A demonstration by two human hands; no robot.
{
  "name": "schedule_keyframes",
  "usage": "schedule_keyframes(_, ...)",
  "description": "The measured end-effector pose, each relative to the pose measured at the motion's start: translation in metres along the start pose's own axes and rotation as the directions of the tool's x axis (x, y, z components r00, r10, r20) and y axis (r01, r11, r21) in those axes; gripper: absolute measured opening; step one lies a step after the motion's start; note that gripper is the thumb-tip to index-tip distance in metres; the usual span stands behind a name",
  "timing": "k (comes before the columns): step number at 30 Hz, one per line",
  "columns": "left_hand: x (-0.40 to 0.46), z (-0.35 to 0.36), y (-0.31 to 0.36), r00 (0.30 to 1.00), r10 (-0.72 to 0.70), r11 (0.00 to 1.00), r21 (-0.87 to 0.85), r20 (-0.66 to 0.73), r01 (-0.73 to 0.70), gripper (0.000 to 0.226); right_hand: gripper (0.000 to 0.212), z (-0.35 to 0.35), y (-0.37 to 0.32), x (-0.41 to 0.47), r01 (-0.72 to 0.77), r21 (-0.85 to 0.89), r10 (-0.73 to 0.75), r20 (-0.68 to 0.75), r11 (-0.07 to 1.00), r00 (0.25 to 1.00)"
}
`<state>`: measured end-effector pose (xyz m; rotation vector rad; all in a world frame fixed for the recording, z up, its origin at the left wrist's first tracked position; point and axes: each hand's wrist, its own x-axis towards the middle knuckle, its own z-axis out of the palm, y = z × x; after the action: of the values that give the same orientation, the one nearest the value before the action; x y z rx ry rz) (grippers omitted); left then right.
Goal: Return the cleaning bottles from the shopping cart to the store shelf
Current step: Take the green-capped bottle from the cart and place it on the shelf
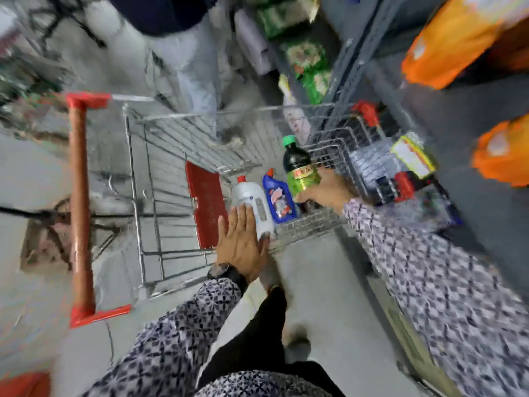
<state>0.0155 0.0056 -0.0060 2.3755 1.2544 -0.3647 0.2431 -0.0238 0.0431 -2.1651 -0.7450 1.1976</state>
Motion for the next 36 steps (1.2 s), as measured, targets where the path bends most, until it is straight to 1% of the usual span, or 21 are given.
schedule_keyframes(3, -0.018, -0.041, 0.045, 0.976, 0.129, 0.981, -0.122, -0.173, -0.151, 0.077, 0.032, -0.04, -0.005, -0.075, 0.128, 0.078, -0.11, -0.204, 0.989, 0.973)
schedule_keyframes(4, -0.028, -0.059, 0.068, 0.944, 0.19, 0.959, -0.153, -0.269, -0.237, 0.074, 0.044, -0.056, -0.005, -0.112, 0.162, 0.096, -0.129, -0.289, 0.982, 0.949)
schedule_keyframes(5, -0.04, -0.077, 0.094, 0.89, 0.255, 0.926, -0.169, -0.378, -0.338, 0.071, 0.059, -0.074, -0.005, -0.153, 0.216, 0.1, -0.163, -0.383, 0.971, 0.909)
schedule_keyframes(6, -0.051, -0.093, 0.117, 0.826, 0.301, 0.885, -0.183, -0.476, -0.429, 0.068, 0.066, -0.089, -0.002, -0.187, 0.256, 0.104, -0.181, -0.466, 0.961, 0.866)
schedule_keyframes(7, -0.062, -0.109, 0.146, 0.754, 0.346, 0.827, -0.198, -0.558, -0.526, 0.065, 0.067, -0.106, 0.001, -0.226, 0.292, 0.106, -0.189, -0.549, 0.95, 0.814)
schedule_keyframes(9, -0.086, -0.137, 0.206, 0.62, 0.437, 0.691, -0.199, -0.652, -0.695, 0.062, 0.061, -0.135, 0.006, -0.302, 0.344, 0.073, -0.19, -0.718, 0.936, 0.67)
schedule_keyframes(11, -0.113, -0.164, 0.283, 0.41, 0.558, 0.503, -0.1, -0.722, -0.859, 0.059, 0.059, -0.166, 0.013, -0.38, 0.382, 0.027, -0.176, -0.855, 0.924, 0.487)
schedule_keyframes(13, -0.144, -0.19, 0.363, 0.186, 0.679, 0.286, 0.022, -0.71, -0.958, 0.058, 0.061, -0.189, 0.024, -0.447, 0.376, -0.042, -0.164, -0.941, 0.925, 0.297)
schedule_keyframes(14, -0.158, -0.201, 0.401, 0.107, 0.723, 0.202, 0.061, -0.683, -0.977, 0.059, 0.062, -0.197, 0.031, -0.472, 0.363, -0.051, -0.141, -0.964, 0.93, 0.225)
schedule_keyframes(15, -0.169, -0.211, 0.437, 0.055, 0.758, 0.145, 0.086, -0.65, -0.986, 0.06, 0.063, -0.202, 0.036, -0.492, 0.366, -0.051, -0.118, -0.98, 0.929, 0.161)
schedule_keyframes(16, -0.179, -0.22, 0.471, 0.028, 0.801, 0.117, 0.11, -0.598, -0.987, 0.061, 0.062, -0.204, 0.042, -0.508, 0.345, -0.066, -0.103, -0.99, 0.936, 0.091)
schedule_keyframes(17, -0.19, -0.227, 0.506, 0.017, 0.856, 0.11, 0.149, -0.517, -0.983, 0.061, 0.061, -0.205, 0.047, -0.525, 0.324, -0.069, -0.077, -0.997, 0.944, 0.012)
schedule_keyframes(18, -0.197, -0.231, 0.537, 0.028, 0.909, 0.122, 0.203, -0.416, -0.972, 0.06, 0.059, -0.204, 0.053, -0.536, 0.305, -0.069, -0.054, -0.997, 0.95, -0.057)
schedule_keyframes(19, -0.199, -0.231, 0.562, 0.068, 0.95, 0.153, 0.268, -0.304, -0.951, 0.057, 0.06, -0.202, 0.057, -0.541, 0.294, -0.058, -0.028, -0.994, 0.954, -0.105)
schedule_keyframes(21, -0.197, -0.224, 0.596, 0.171, 0.983, 0.182, 0.406, -0.064, -0.895, 0.054, 0.061, -0.196, 0.067, -0.547, 0.298, -0.013, 0.037, -0.986, 0.954, -0.163)
schedule_keyframes(23, -0.191, -0.212, 0.609, 0.225, 0.972, 0.159, 0.507, 0.07, -0.847, 0.053, 0.065, -0.189, 0.075, -0.548, 0.309, 0.038, 0.096, -0.98, 0.95, -0.174)
schedule_keyframes(25, -0.185, -0.203, 0.611, 0.201, 0.974, 0.103, 0.573, 0.11, -0.813, 0.053, 0.066, -0.182, 0.081, -0.548, 0.304, 0.069, 0.13, -0.975, 0.95, -0.183)
schedule_keyframes(28, -0.183, -0.202, 0.612, 0.163, 0.98, 0.07, 0.565, 0.116, -0.822, 0.053, 0.065, -0.18, 0.084, -0.546, 0.288, 0.095, 0.148, -0.975, 0.953, -0.169)
schedule_keyframes(29, -0.183, -0.202, 0.612, 0.157, 0.981, 0.064, 0.568, 0.116, -0.821, 0.052, 0.064, -0.185, 0.084, -0.547, 0.28, 0.105, 0.159, -0.971, 0.954, -0.178)
schedule_keyframes(33, -0.18, -0.201, 0.614, 0.159, 0.985, 0.104, 0.489, 0.072, -0.866, 0.053, 0.057, -0.24, 0.099, -0.565, 0.218, 0.128, 0.193, -0.932, 0.967, -0.307)
schedule_keyframes(36, -0.176, -0.198, 0.615, 0.148, 0.985, 0.086, 0.5, 0.085, -0.862, 0.055, 0.061, -0.296, 0.125, -0.581, 0.137, 0.187, 0.222, -0.921, 0.973, -0.321)
